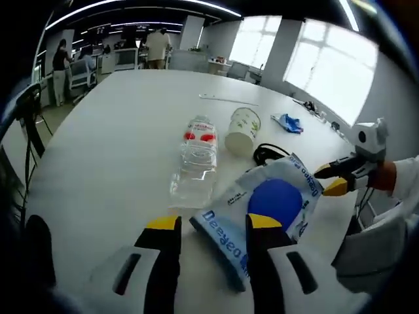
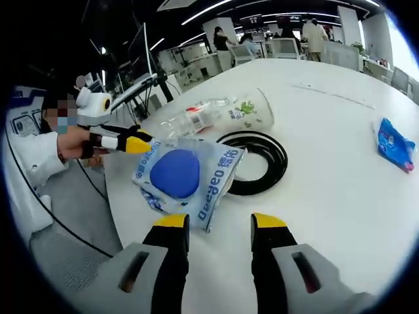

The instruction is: Arrange the tabletop items into an orderly group along one side of the table until the central work area is clear of visible clutter.

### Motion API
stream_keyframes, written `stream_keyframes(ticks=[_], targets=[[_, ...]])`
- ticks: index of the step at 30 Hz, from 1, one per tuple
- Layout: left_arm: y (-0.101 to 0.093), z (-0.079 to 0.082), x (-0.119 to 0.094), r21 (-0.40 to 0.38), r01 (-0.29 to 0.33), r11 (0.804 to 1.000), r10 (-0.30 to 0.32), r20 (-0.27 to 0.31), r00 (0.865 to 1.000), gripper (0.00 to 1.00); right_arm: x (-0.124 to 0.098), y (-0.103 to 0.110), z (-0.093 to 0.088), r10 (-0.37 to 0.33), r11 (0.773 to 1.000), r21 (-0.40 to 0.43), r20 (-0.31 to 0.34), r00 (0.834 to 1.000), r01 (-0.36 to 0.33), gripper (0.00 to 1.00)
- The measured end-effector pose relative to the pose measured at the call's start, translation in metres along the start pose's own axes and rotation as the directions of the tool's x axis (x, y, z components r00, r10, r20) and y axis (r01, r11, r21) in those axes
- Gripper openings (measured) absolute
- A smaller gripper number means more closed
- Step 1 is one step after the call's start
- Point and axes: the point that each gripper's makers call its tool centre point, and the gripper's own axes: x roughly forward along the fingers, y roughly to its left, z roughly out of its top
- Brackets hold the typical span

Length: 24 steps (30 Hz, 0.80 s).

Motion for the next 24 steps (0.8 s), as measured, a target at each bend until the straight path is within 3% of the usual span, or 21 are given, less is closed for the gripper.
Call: stream_keyframes(ticks=[3, 8, 15, 24], targets=[[0.002, -0.006, 0.002, -0.019, -0.007, 1.000, 0.007, -0.008, 1.000, 0.36, 0.003, 0.005, -0.001, 0.025, 1.000, 0.006, -0.009, 1.000, -0.025, 0.28], [0.002, -0.017, 0.008, -0.021, -0.002, 1.000, 0.001, -0.033, 0.999, 0.27, 0.008, 0.012, 0.000, 0.060, 0.998, -0.012, -0.010, 0.998, -0.060, 0.05], [-0.008, -0.019, 0.012, -0.051, 0.026, 0.998, -0.028, -0.030, 0.999, 0.11, 0.011, 0.013, -0.001, 0.067, 0.998, -0.003, -0.006, 0.998, -0.067, 0.00], [-0.012, -0.016, 0.006, -0.073, 0.020, 0.997, -0.021, -0.017, 1.000, 0.01, 0.007, 0.017, 0.003, 0.085, 0.996, 0.007, -0.006, 0.996, -0.085, 0.00]])
